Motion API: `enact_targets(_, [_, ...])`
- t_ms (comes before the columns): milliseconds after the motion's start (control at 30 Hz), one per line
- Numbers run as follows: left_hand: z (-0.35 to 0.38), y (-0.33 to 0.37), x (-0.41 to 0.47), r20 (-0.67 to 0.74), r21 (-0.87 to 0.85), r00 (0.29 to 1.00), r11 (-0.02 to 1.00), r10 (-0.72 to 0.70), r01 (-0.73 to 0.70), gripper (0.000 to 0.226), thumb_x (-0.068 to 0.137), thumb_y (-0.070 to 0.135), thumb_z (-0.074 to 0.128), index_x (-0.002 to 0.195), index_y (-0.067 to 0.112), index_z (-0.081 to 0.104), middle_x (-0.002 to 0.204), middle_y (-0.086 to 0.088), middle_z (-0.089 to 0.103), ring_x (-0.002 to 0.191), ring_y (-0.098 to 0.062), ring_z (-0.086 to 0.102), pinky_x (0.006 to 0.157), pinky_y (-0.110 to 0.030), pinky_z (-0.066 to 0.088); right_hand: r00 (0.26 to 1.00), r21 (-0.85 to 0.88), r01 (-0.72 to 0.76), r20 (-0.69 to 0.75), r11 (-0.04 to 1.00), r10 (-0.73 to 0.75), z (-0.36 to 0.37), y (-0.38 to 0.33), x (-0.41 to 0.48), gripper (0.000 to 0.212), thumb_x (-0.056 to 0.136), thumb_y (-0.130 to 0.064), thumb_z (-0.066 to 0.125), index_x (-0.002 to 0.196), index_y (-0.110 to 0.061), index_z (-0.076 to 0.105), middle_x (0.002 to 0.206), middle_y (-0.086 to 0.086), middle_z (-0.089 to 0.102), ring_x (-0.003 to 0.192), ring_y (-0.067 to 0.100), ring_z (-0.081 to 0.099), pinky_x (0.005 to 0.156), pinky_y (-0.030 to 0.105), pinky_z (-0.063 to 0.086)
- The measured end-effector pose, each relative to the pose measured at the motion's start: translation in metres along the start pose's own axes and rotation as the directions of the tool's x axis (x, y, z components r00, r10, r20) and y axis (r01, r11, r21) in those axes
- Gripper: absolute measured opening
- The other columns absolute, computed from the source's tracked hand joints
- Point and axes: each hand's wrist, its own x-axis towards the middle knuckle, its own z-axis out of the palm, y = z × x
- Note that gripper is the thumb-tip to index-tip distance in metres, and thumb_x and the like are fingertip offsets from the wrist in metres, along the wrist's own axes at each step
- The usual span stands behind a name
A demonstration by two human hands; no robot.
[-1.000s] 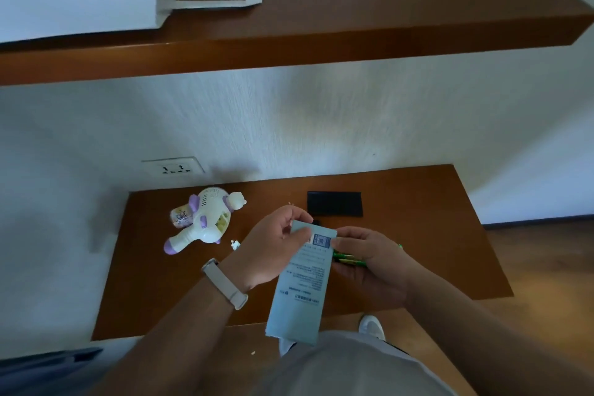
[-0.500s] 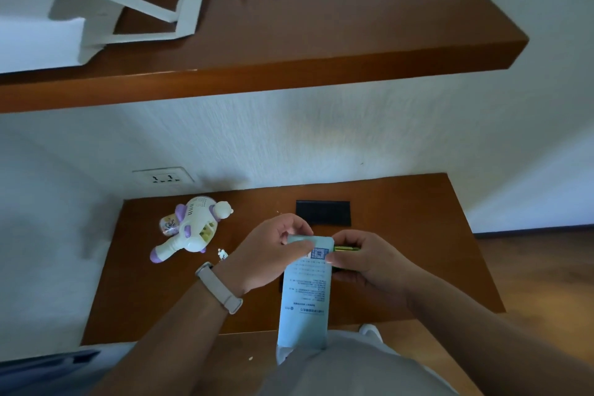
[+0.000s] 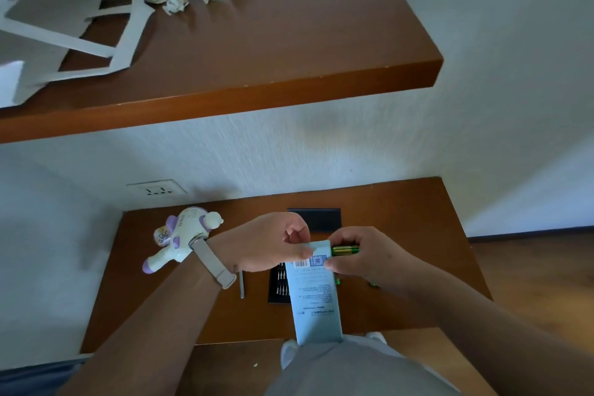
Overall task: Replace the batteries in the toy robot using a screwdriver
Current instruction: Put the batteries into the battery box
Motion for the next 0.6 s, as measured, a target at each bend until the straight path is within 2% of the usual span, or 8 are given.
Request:
enact_targets(167, [-0.001,0.009,0.002,0.049,0.097,0.999,0.995,-0.011,0.007,0.013,0.097,0.044,0.060,0.091,0.037,0.051,0.092,0.015,0.064,0.082,-0.007,0.059,0.064,-0.006,0.045,1.000,-0.052,0.025,0.006,0.998,-0.024,-0.005,0.004,-0.002,0.004,0.086,-0.033,0.072,0.086,-0.033,0.068,0.090,-0.025,0.071,0.087,0.000,0.067,0.062,0.014,0.052])
enact_targets(333, [0.003,0.011,0.004,0.072,0.153,0.997,0.988,-0.032,0.021,0.015,0.099,0.044,0.057,0.101,0.030,0.052,0.091,0.015,0.059,0.080,-0.008,0.054,0.062,-0.007,0.043,0.999,-0.062,0.045,0.021,0.997,-0.044,-0.008,0.007,-0.003,0.004,0.086,-0.032,0.072,0.088,-0.031,0.068,0.089,-0.024,0.072,0.090,0.009,0.068,0.066,0.017,0.055])
enact_targets(600, [0.013,0.014,0.000,0.042,0.159,0.999,0.987,-0.027,0.020,0.015,0.101,0.037,0.057,0.092,0.032,0.046,0.092,0.017,0.057,0.081,-0.009,0.056,0.061,-0.007,0.043,0.998,-0.081,0.062,0.017,0.995,-0.061,-0.005,0.012,-0.004,0.006,0.086,-0.032,0.073,0.089,-0.031,0.068,0.088,-0.026,0.071,0.089,0.004,0.067,0.066,0.017,0.056])
